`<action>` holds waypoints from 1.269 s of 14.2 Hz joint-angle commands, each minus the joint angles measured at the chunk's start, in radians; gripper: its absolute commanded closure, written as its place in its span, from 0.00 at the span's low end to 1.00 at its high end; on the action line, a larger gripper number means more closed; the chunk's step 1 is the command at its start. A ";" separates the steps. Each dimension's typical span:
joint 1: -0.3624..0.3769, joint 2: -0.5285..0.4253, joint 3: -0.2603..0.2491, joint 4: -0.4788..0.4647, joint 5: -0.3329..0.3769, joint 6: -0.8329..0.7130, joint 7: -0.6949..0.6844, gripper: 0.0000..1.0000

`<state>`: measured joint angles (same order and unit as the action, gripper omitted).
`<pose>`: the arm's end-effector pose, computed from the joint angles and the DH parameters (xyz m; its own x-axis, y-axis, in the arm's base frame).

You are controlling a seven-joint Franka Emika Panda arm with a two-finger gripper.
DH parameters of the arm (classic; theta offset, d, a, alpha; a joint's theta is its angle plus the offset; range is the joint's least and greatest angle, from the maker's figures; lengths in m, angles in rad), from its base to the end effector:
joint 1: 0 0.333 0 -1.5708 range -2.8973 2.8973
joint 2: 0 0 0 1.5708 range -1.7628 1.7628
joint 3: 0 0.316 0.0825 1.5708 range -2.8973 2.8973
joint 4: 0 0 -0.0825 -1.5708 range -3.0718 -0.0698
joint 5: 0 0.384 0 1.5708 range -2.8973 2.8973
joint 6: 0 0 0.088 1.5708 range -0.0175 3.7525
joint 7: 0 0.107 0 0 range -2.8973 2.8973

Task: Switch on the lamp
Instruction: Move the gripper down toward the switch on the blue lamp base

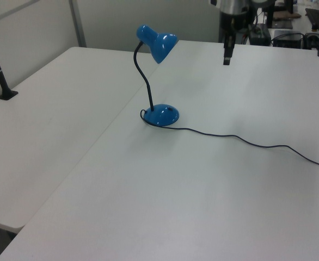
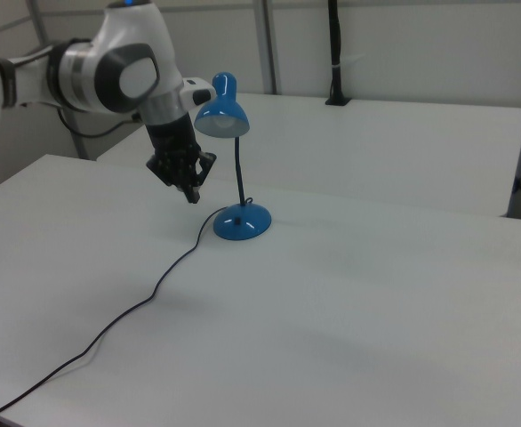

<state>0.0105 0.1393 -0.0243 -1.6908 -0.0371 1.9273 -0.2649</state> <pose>0.6158 -0.0103 0.5179 0.9616 0.2614 0.0832 0.2567 -0.9644 0.0632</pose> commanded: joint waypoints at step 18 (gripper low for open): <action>0.094 0.401 -0.008 0.010 -0.001 0.851 0.139 1.00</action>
<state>0.0867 0.5056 -0.0231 -1.6912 -0.0368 2.7308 -0.1508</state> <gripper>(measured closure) 0.991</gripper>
